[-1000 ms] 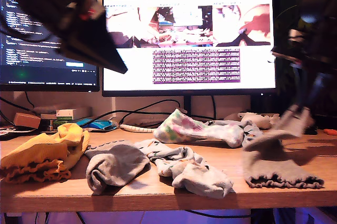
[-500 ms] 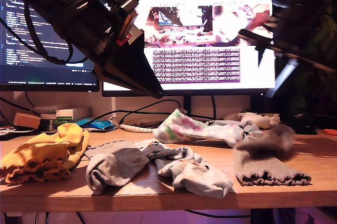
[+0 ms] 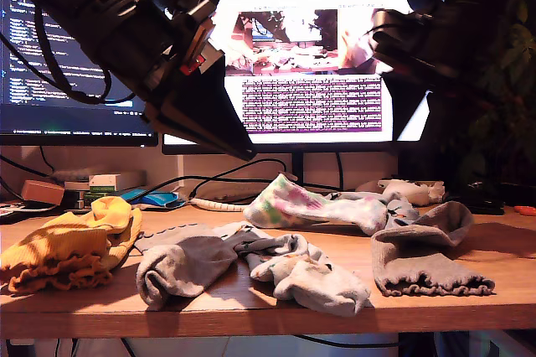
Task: Pair up the socks based on colour and pattern, by placing them on top of one another
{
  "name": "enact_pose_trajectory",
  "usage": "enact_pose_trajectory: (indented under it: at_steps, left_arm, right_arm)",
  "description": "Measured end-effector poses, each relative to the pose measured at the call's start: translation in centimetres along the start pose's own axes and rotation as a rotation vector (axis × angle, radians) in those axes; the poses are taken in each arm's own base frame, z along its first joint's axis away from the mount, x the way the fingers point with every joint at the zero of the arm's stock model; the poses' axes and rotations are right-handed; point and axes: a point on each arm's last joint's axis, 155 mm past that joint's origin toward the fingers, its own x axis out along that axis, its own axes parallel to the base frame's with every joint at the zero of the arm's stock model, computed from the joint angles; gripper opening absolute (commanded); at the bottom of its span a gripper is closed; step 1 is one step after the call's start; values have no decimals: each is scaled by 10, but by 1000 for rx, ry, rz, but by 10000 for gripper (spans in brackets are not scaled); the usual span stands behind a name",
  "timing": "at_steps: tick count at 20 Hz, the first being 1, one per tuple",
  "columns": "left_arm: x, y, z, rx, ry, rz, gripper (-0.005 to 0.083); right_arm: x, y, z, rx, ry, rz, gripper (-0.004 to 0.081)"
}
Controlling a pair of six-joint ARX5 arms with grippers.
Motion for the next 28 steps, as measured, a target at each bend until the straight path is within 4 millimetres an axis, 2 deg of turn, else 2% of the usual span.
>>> enact_pose_trajectory:
  at_steps: [1,2,4,8,13,15,18,20,22,25,26,28]
  left_arm:
    - [0,0,-2,-3,6,2,-10]
    - [0,0,-2,-3,7,3,-10]
    - [0,1,-2,-3,7,4,-10]
    - [0,1,-2,-4,8,8,-10]
    - [-2,9,-3,-12,12,33,-20]
    - [-4,18,-5,-21,14,68,-20]
    - [-8,39,-13,-42,46,159,-20]
    - [-13,53,-20,-58,69,222,-20]
    - [-17,63,-20,-114,57,253,-20]
    - [-15,83,-14,-135,18,294,-20]
    - [-9,92,-17,-151,26,301,-20]
    - [7,108,-38,-202,77,304,-20]
  right_arm:
    - [1,4,0,-98,3,3,35]
    - [1,5,0,-108,2,8,-7]
    - [0,10,0,-106,-3,43,-13]
    - [-8,-3,5,-143,-61,22,-13]
    - [-54,-8,1,-240,-233,-136,-13]
    - [-60,-11,-4,-279,-287,-197,-13]
    - [-46,-9,-26,-370,-266,-227,-13]
    - [-35,-1,-36,-448,-231,-211,-13]
    - [-31,8,-32,-499,-244,-202,-13]
    - [-32,9,-22,-516,-278,-213,-13]
    - [-32,9,-20,-507,-285,-214,-13]
    - [-33,8,-19,-504,-288,-217,-13]
